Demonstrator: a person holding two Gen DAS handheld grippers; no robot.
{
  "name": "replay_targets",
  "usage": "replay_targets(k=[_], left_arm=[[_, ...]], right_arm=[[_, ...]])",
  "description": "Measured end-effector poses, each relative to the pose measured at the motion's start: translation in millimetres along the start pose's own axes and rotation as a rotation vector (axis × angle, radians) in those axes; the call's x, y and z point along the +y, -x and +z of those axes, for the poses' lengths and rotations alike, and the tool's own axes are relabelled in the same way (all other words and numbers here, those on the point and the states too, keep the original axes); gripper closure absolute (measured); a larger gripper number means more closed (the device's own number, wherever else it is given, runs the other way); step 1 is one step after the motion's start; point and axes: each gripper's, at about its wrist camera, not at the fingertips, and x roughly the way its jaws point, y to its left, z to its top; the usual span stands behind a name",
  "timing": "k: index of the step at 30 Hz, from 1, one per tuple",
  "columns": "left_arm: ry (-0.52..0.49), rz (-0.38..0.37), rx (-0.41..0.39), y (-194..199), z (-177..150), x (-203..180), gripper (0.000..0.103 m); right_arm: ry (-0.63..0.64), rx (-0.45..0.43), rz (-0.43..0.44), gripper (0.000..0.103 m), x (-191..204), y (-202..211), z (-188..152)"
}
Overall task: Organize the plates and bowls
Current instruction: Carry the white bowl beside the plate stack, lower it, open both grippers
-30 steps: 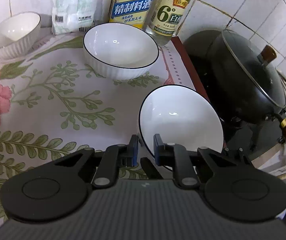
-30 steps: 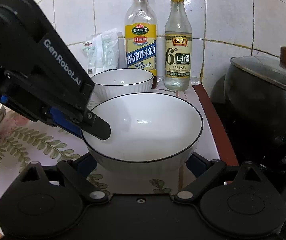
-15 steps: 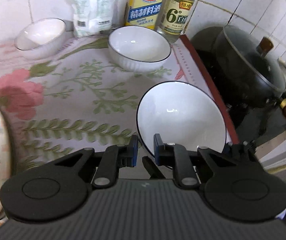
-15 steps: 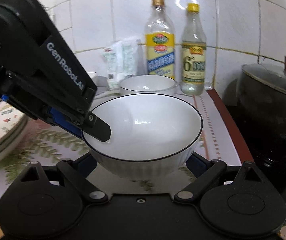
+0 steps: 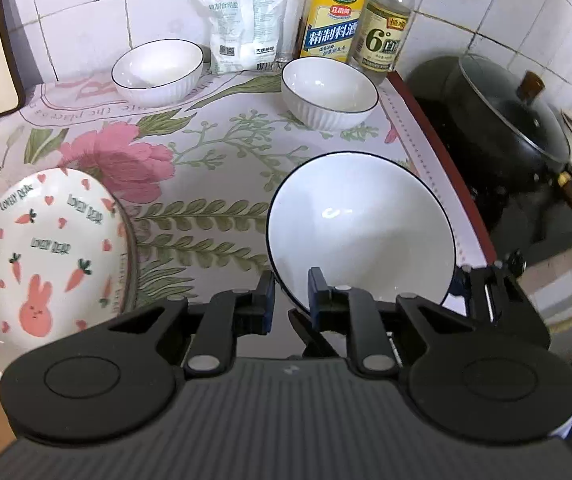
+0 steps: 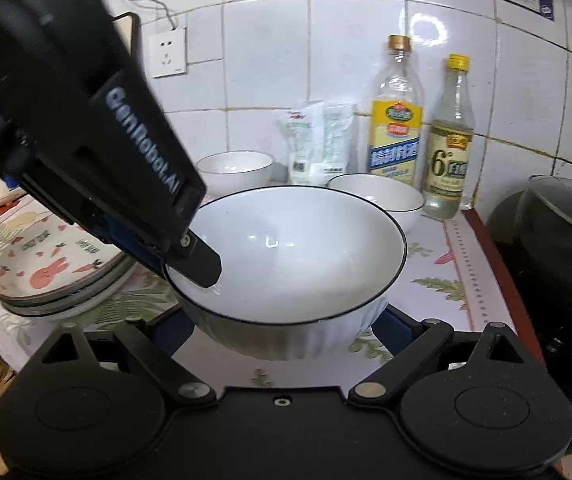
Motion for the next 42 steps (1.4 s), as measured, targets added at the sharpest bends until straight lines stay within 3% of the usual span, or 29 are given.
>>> replay_targets(k=[8,17,30,39,42], left_arm=[[0.048,-0.002,-0.012,4.3,-6.1,27.5,0.088],[0.077,0.003,-0.010,-16.8,-14.8,47.9,0.087],[0.091,0.048,0.007,-41.1,-13.8,63.4,0.087],[0.094,0.061,-0.002,-42.9,-13.9,62.1,0.087],[0.106,0.050,0.006,-42.6,-13.3,64.5,0.086]], right_arm=[[0.060,0.007,0.027,0.006,17.7,-5.8,5.1],[0.085,0.009,0.053,0.005,24.9,-25.8,-4.6],[0.040,0.053,0.099,0.005,27.7,-58.9,-12.5],[-0.013,0.062,0.090,0.005,28.3,-59.7,-13.3],[-0.015,0.104,0.109,0.005,30.9,-53.4,-16.2]])
